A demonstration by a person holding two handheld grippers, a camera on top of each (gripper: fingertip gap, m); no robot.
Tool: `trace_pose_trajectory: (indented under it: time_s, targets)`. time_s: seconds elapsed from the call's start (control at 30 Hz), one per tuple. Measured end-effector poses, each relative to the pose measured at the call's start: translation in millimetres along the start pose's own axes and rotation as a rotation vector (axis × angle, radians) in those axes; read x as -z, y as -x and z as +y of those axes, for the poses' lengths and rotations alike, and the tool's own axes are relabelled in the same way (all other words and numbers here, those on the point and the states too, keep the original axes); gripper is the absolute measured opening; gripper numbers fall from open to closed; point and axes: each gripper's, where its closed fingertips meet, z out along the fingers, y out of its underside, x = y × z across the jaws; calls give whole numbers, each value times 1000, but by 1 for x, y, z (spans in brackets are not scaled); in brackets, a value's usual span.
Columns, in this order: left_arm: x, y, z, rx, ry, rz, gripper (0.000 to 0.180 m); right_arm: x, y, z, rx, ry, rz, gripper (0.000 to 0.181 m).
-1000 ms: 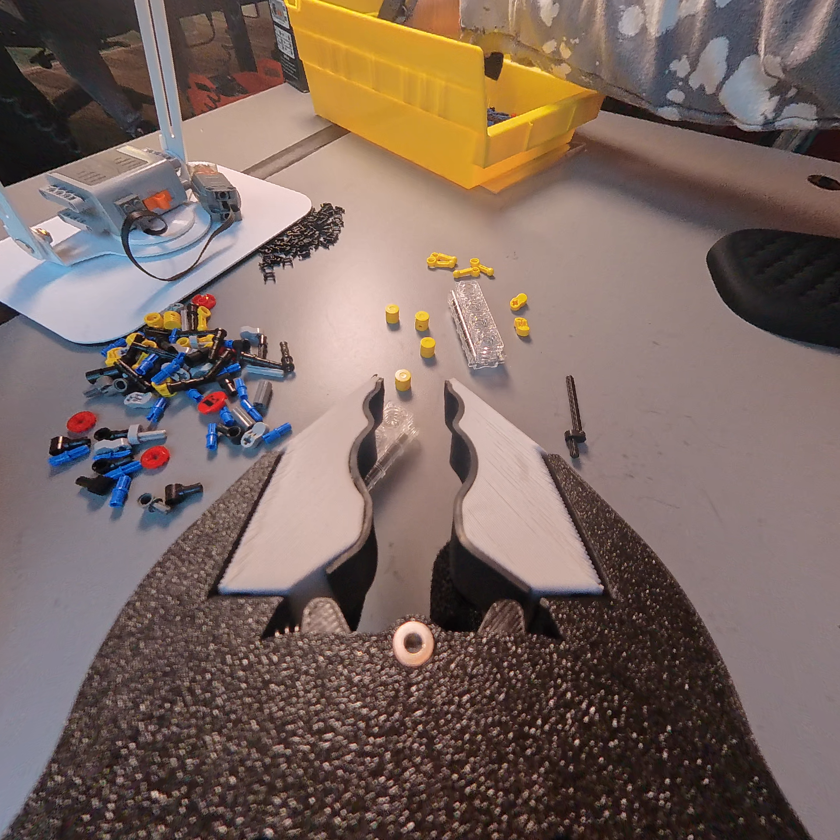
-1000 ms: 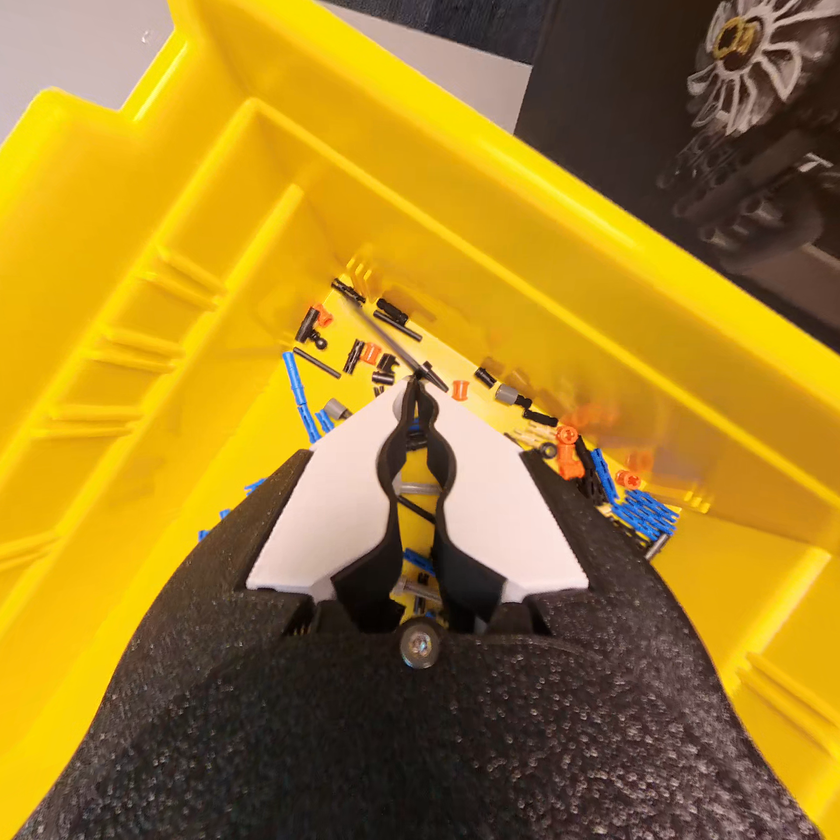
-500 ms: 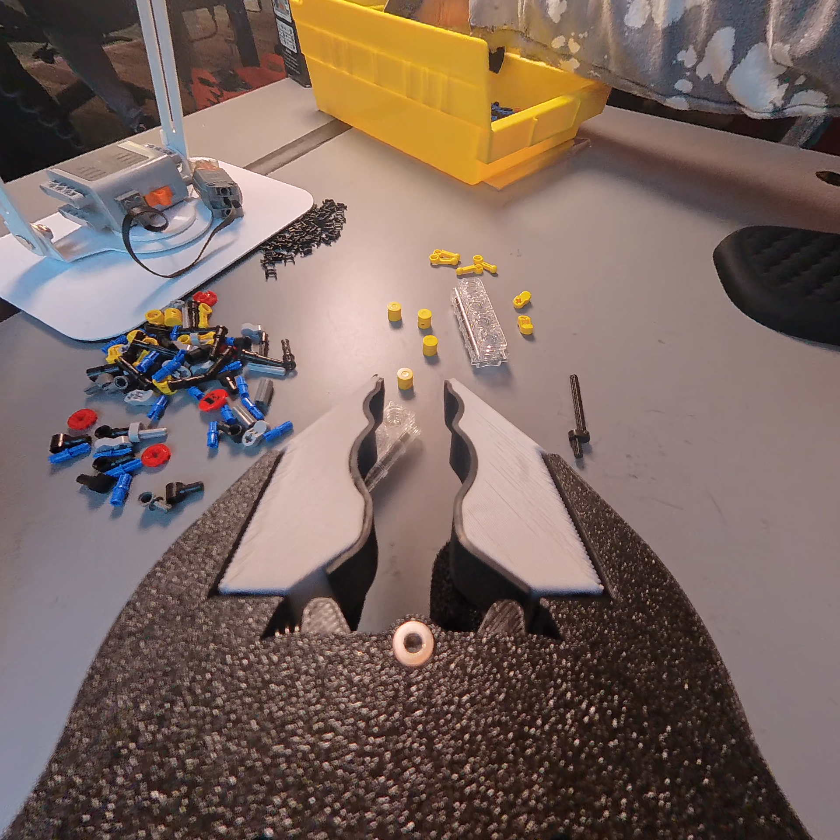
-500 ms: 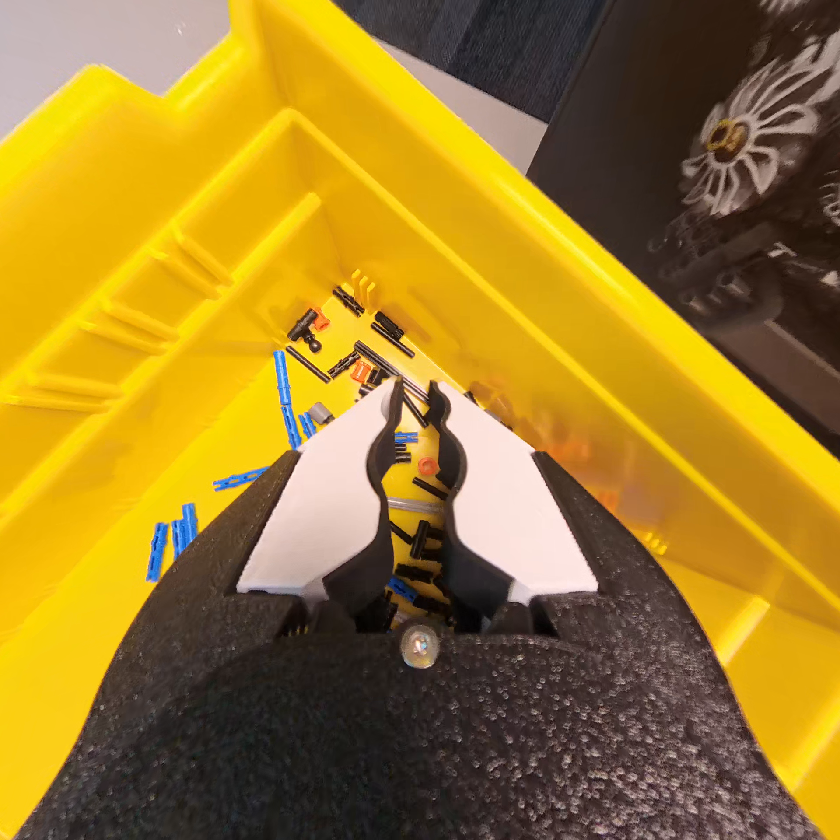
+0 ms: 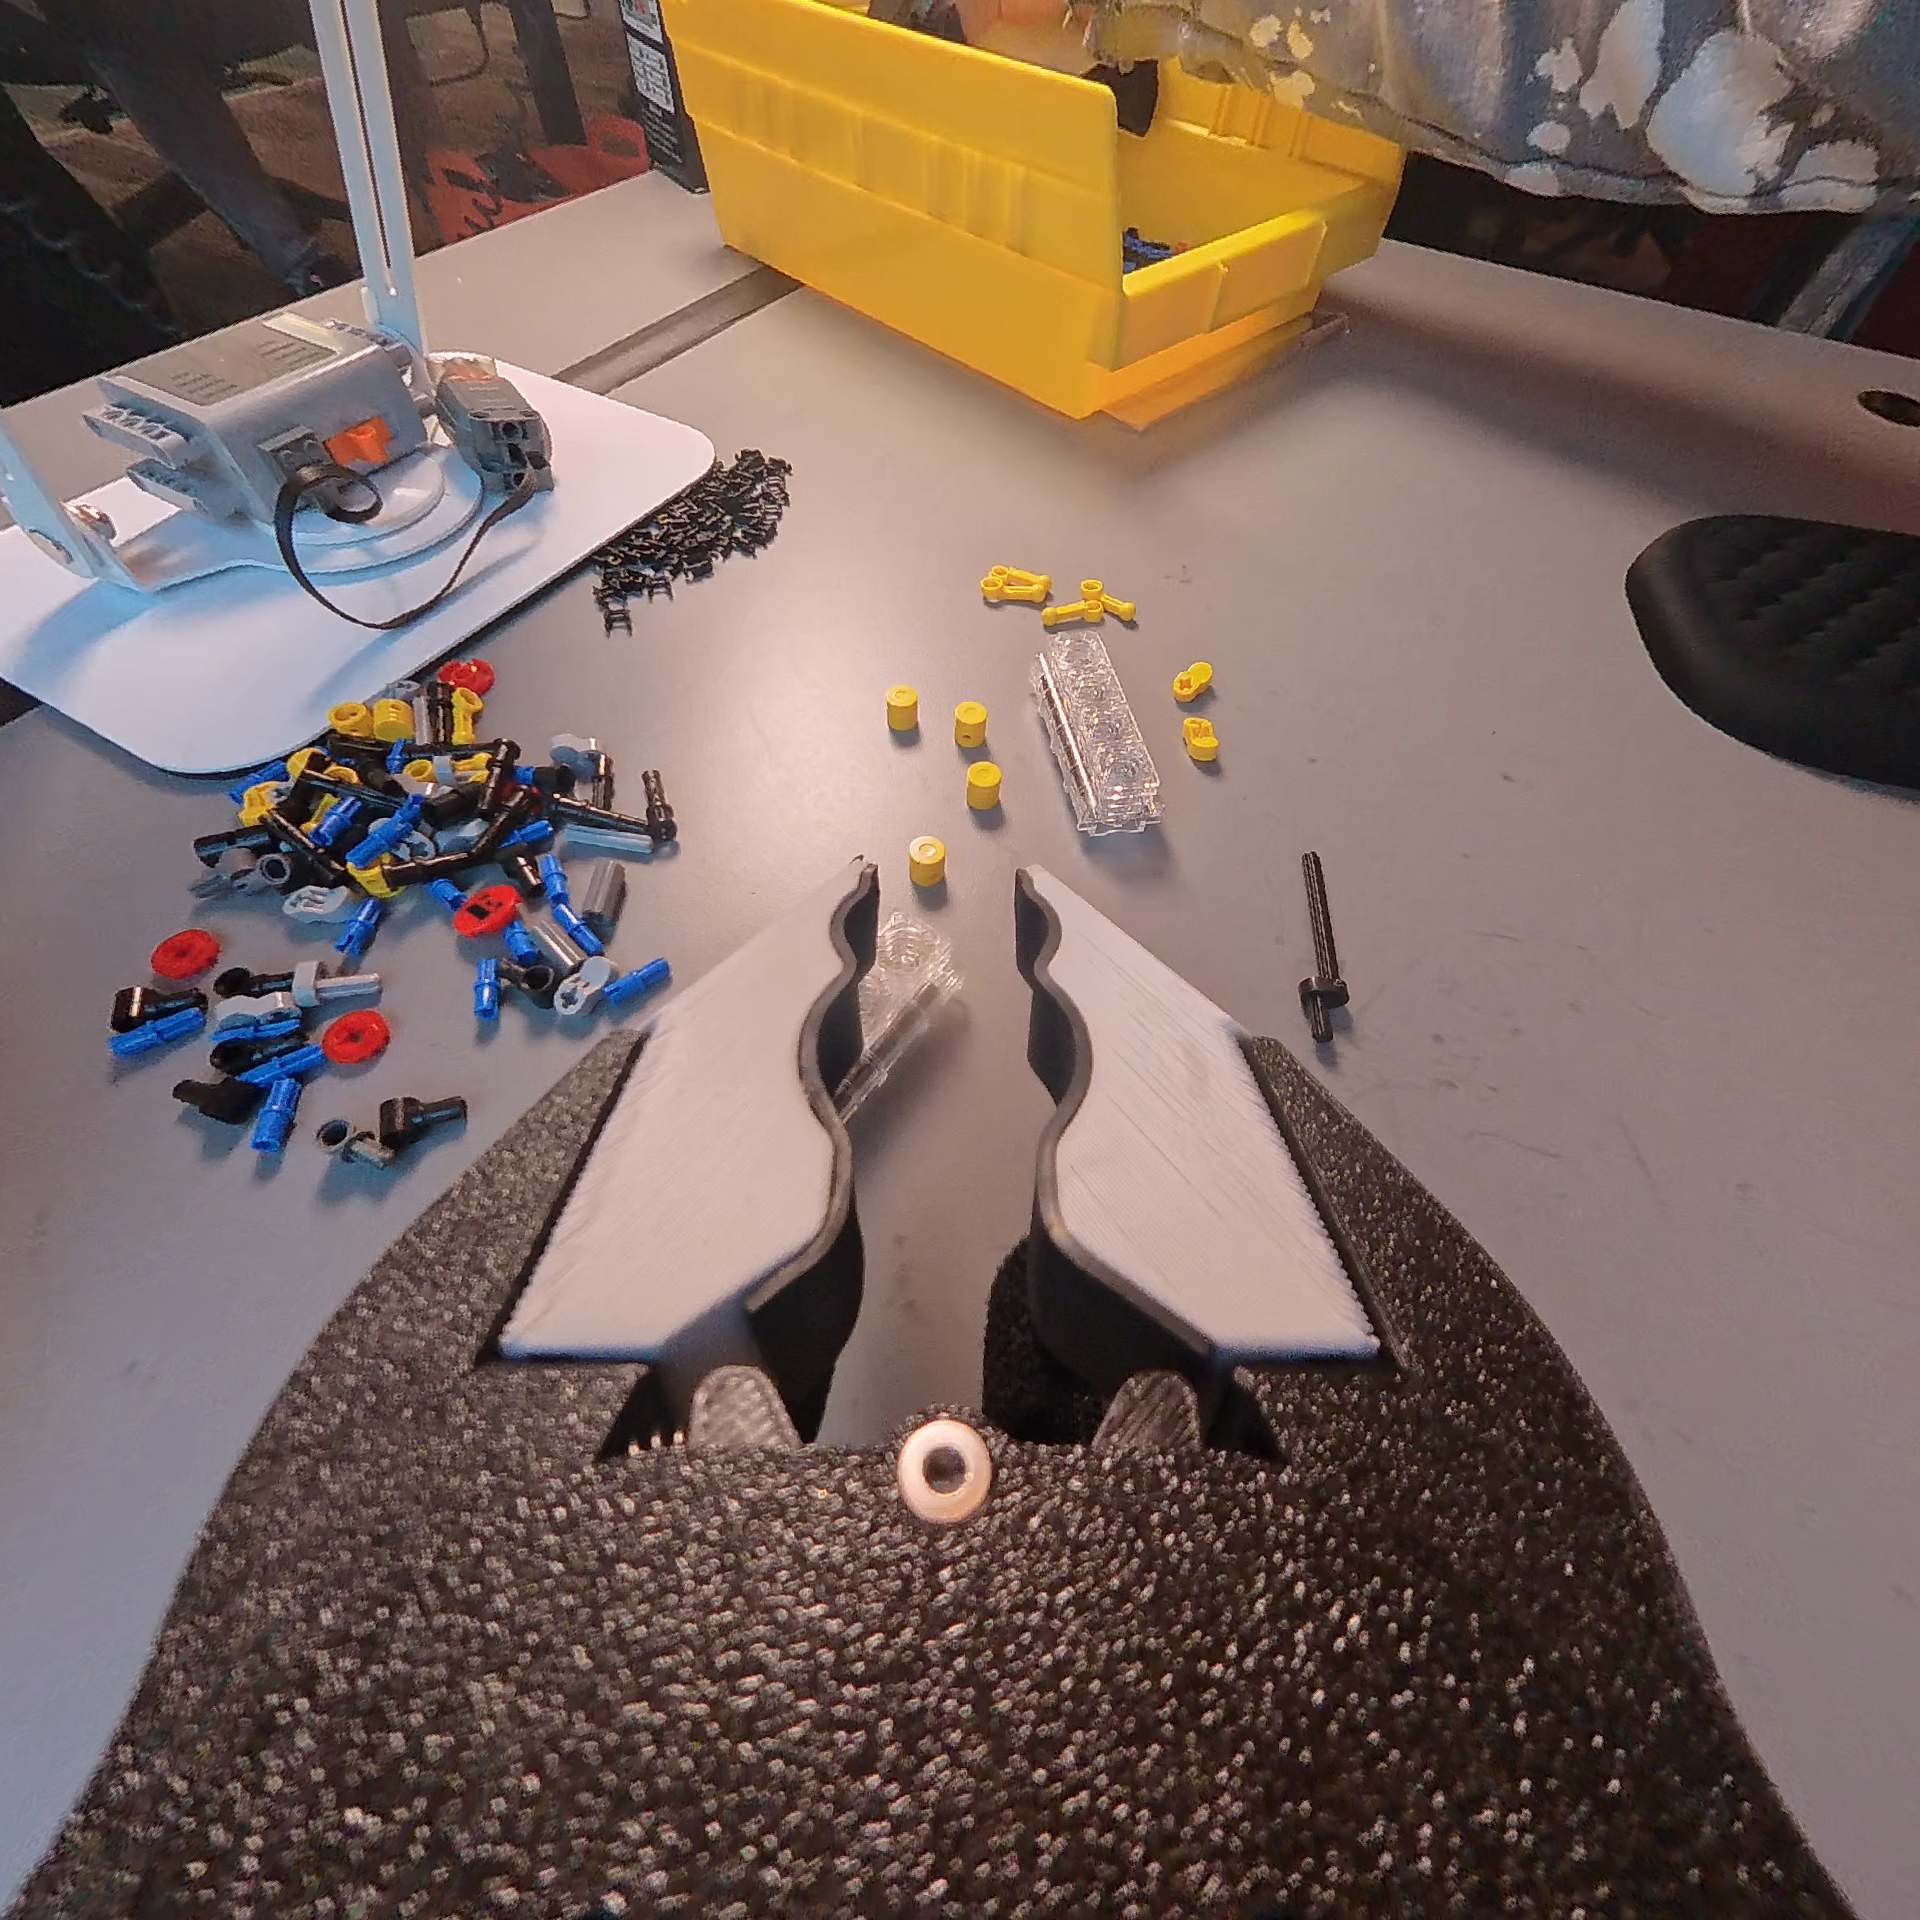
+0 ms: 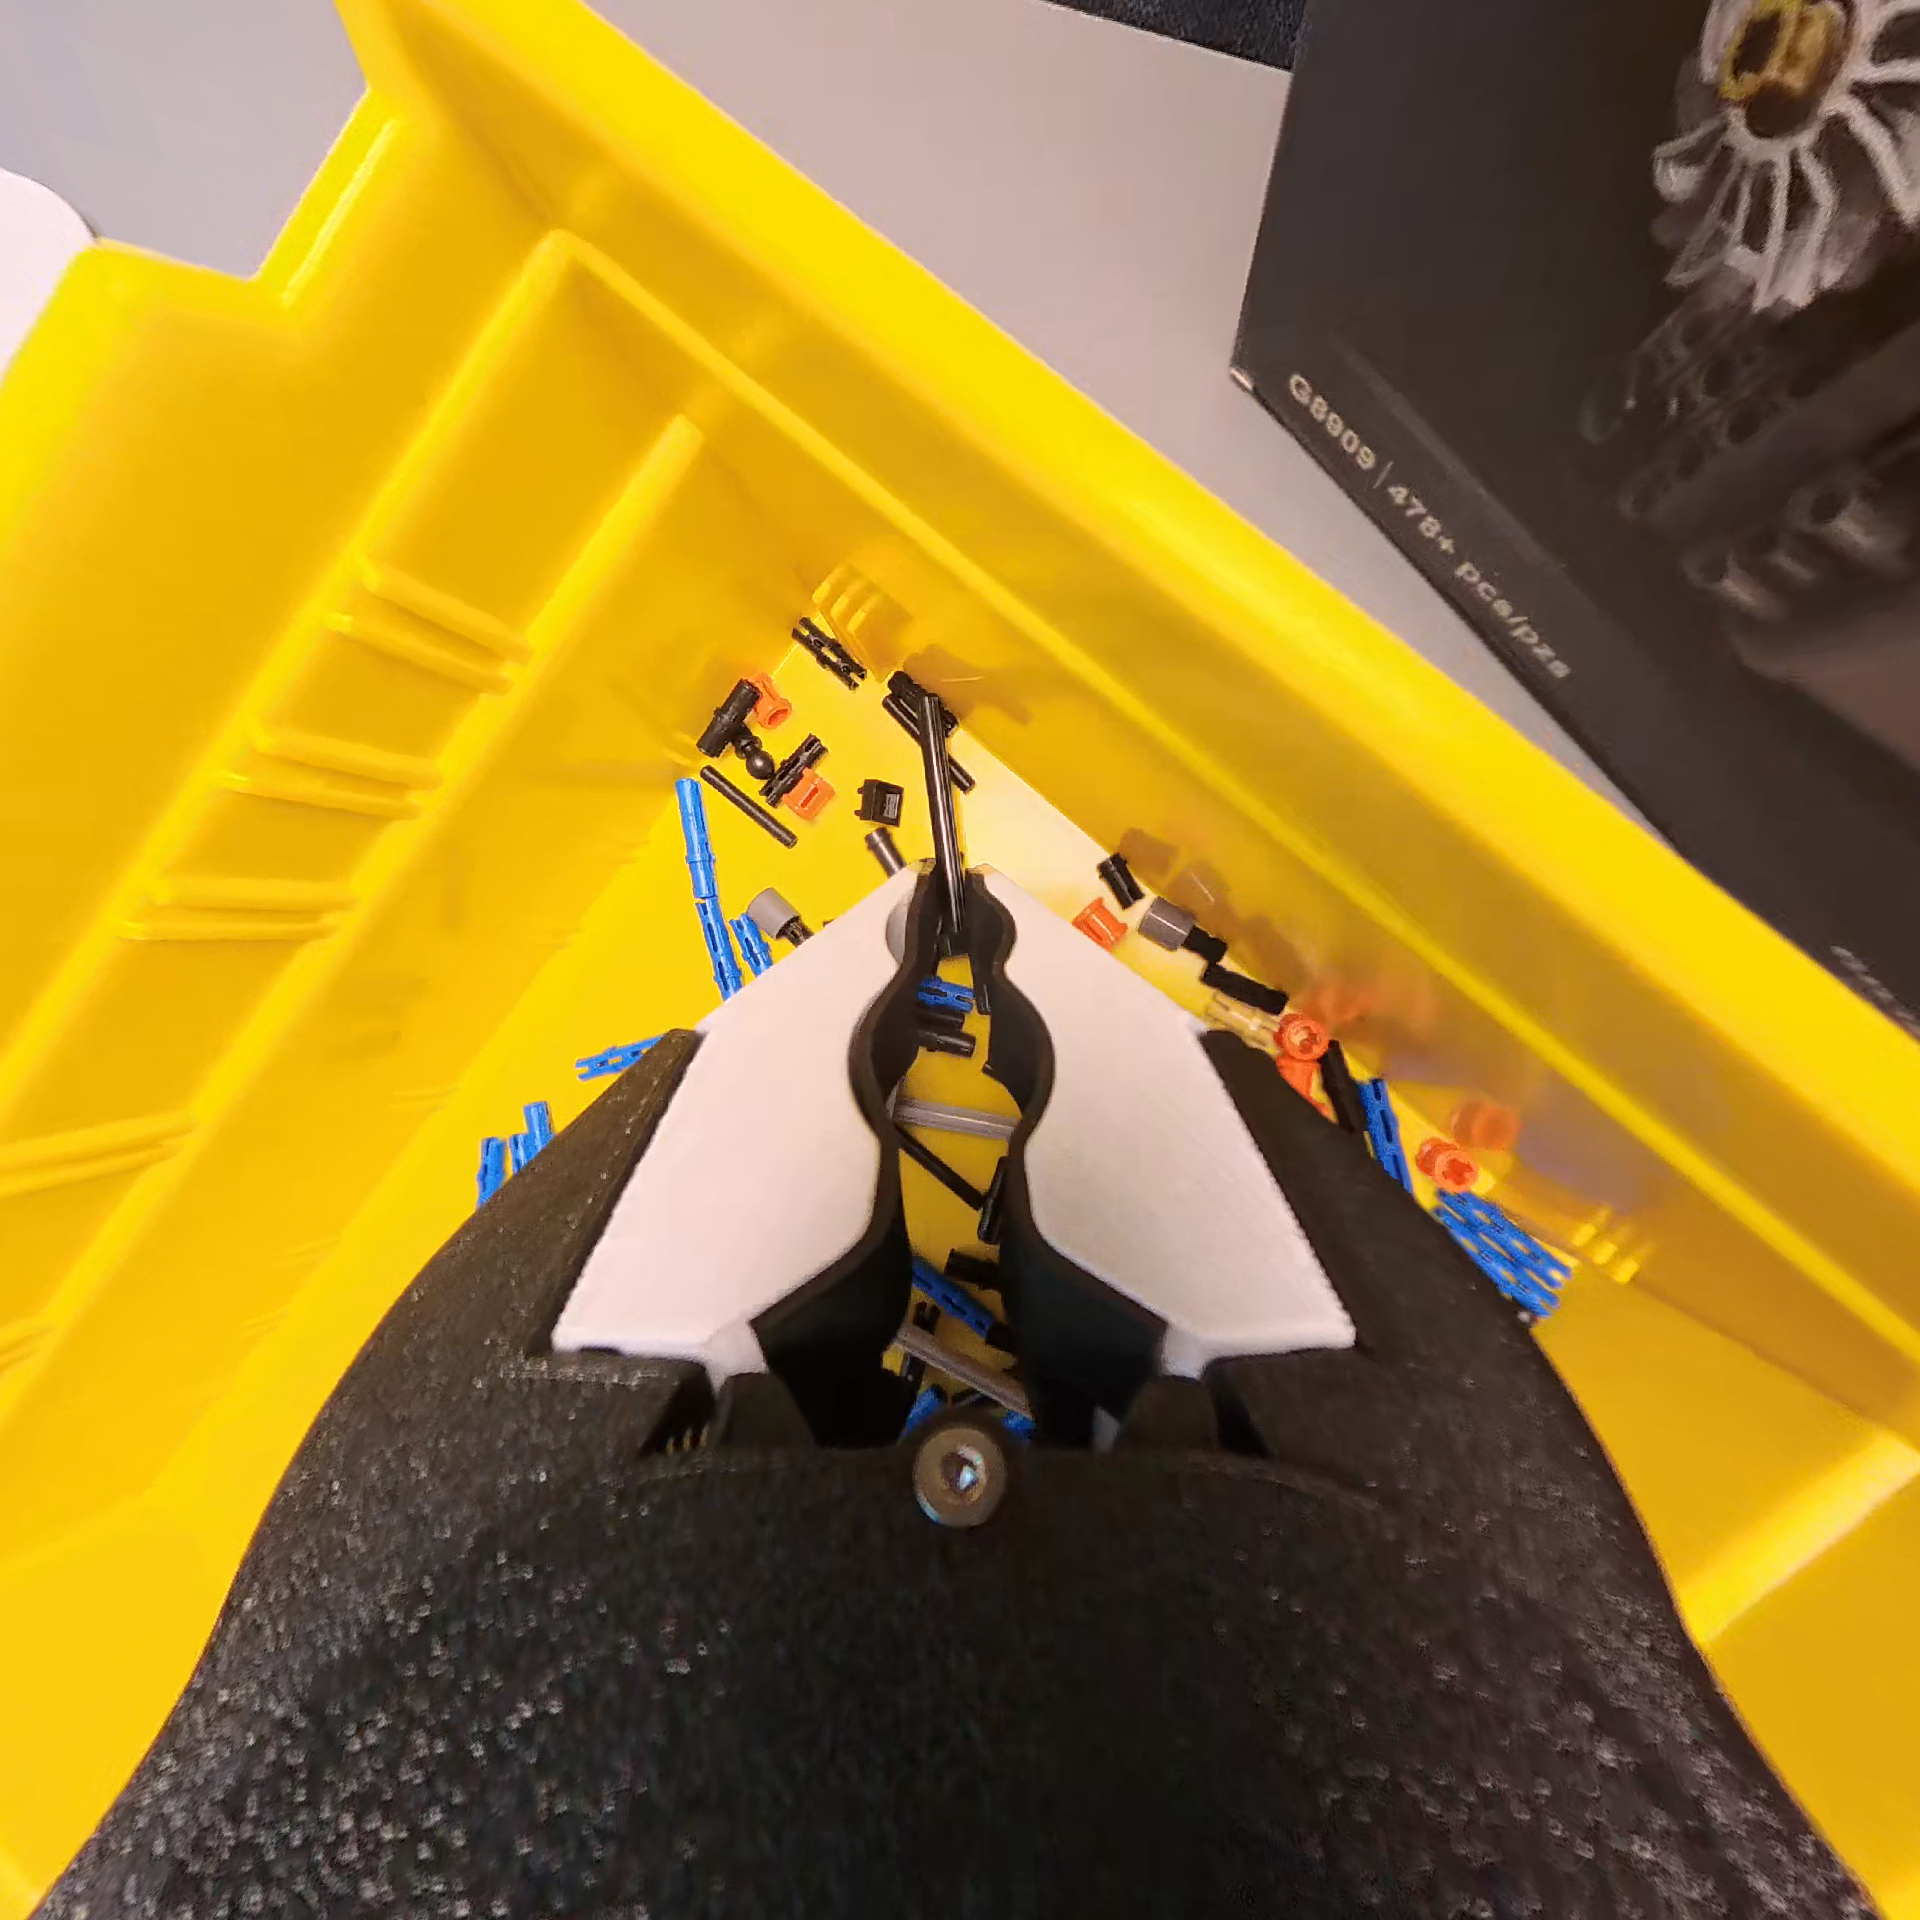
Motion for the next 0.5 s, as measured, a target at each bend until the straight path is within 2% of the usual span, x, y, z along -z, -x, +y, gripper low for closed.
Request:
trace_pose_trajectory:
  time_s: [0.37,0.5]
  targets:
    - [0,-1,0,-7,3,1,24,37,13,-14,-25,-100,-25,4]
    - [3,-3,-3,0,-11,9,24,92,34,-29,124,-242,102,4]
